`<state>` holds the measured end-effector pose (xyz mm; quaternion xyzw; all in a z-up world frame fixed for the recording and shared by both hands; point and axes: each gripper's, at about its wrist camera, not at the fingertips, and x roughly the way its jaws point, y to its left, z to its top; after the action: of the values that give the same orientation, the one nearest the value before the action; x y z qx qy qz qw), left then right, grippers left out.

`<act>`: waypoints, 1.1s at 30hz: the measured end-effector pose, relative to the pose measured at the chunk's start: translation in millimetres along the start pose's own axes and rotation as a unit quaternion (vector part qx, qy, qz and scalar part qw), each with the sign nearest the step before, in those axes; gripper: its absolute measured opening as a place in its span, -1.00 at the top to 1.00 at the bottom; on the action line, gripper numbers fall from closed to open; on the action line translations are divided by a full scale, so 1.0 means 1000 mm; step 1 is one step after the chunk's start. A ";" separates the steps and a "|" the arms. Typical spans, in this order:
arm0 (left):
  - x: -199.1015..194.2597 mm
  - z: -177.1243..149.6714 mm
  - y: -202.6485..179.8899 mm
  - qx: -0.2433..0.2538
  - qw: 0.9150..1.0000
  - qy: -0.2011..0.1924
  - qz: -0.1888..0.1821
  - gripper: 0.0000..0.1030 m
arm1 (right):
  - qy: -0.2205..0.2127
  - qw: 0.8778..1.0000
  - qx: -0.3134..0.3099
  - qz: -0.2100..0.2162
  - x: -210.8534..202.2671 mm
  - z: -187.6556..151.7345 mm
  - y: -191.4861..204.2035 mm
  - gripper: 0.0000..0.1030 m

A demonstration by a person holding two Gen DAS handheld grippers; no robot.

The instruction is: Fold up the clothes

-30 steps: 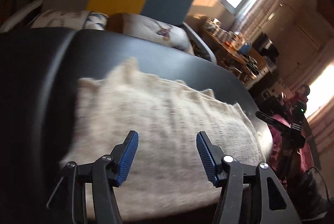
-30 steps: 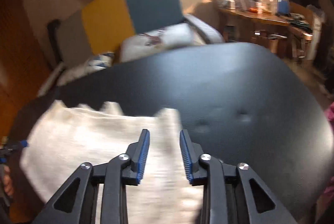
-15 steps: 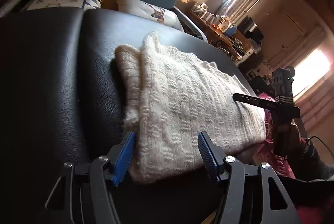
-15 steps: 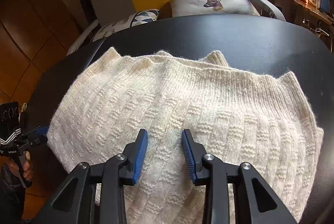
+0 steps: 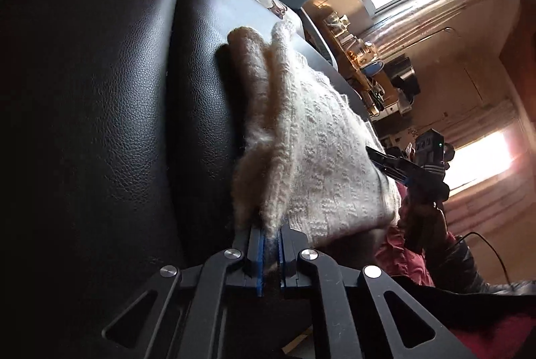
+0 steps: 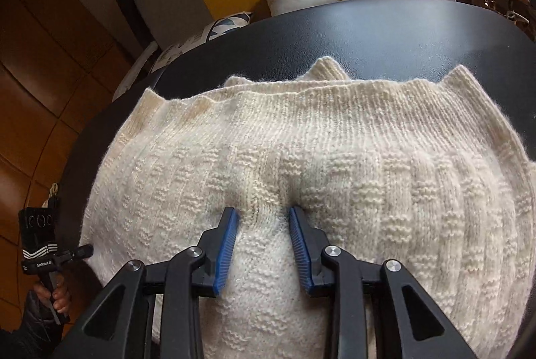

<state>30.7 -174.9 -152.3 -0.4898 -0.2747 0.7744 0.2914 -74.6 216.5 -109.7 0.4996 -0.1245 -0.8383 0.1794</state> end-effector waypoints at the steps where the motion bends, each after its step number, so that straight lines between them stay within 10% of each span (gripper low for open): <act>1: -0.003 0.000 -0.004 0.001 1.000 0.001 0.000 0.74 | -0.002 1.000 -0.003 -0.003 0.000 0.000 0.001 0.39; 5: -0.030 0.021 -0.020 0.012 0.998 -0.055 0.022 0.00 | -0.015 1.000 -0.005 0.001 -0.002 -0.003 0.002 0.38; 13: 0.018 0.111 -0.076 0.136 0.982 -0.067 0.113 -0.15 | -0.024 0.999 -0.006 0.021 -0.004 -0.005 -0.002 0.38; 18: 0.082 0.136 -0.083 0.211 0.963 0.029 0.165 -0.14 | -0.025 0.999 -0.004 0.045 -0.007 -0.005 -0.009 0.38; 19: 0.090 0.136 -0.081 0.216 0.958 0.034 0.183 0.18 | -0.024 0.999 -0.004 0.049 -0.007 -0.005 -0.010 0.38; 20: 0.098 0.136 -0.078 0.221 0.953 0.039 0.201 0.92 | -0.023 0.998 -0.005 0.050 -0.007 -0.004 -0.010 0.38; 27: 0.066 0.120 -0.024 0.086 0.977 -0.026 0.196 0.89 | -0.027 0.998 -0.034 0.035 -0.006 -0.006 -0.002 0.38; 33: 0.043 0.127 -0.057 0.100 0.965 -0.067 0.233 0.67 | -0.033 0.998 -0.034 0.029 -0.006 -0.008 0.001 0.38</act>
<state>-90.6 -122.8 -91.0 -0.4555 -0.0932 0.8755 0.1317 -64.7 217.5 -108.4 0.4611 -0.1159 -0.8528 0.2160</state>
